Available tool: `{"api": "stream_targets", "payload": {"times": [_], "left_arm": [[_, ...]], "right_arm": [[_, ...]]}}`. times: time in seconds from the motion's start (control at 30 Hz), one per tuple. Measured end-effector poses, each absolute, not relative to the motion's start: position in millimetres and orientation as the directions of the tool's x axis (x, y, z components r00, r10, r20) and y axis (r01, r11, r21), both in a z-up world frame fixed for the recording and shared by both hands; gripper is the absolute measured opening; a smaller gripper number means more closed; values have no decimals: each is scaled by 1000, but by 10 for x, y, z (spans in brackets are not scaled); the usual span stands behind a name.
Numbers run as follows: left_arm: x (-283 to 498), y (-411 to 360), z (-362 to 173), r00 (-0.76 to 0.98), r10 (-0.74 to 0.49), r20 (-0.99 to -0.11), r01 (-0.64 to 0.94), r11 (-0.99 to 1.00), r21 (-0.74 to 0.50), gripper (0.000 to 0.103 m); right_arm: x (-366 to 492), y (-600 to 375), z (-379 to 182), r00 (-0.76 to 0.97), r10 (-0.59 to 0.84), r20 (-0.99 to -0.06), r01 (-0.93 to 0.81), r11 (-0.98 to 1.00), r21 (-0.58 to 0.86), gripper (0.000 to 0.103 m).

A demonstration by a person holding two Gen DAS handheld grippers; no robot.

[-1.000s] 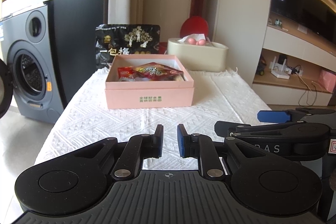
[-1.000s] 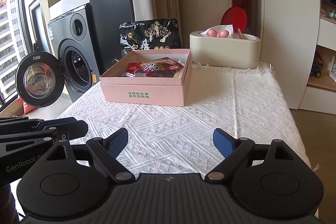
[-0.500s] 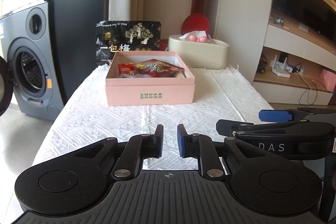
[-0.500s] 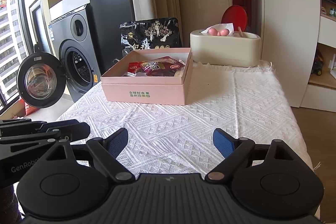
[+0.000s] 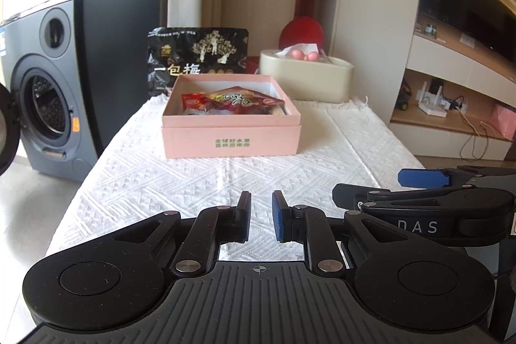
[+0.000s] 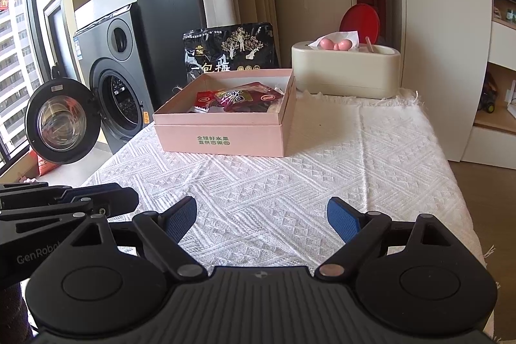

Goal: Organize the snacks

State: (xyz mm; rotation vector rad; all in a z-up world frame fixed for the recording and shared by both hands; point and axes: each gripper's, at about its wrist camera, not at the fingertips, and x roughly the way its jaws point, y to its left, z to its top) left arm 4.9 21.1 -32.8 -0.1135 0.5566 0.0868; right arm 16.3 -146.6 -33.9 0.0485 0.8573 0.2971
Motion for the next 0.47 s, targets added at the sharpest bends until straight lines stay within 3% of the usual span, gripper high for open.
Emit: {"api": "stream_targets", "payload": {"times": [0.3, 0.47], "left_arm": [[119, 314, -412, 834, 85, -545, -158, 983, -89, 18], [303, 662, -460, 810, 170, -562, -247, 967, -64, 18]], "right_arm": [[208, -1450, -415, 623, 265, -736, -248, 959, 135, 89], [419, -1123, -580, 575, 347, -740, -478, 877, 40, 89]]}}
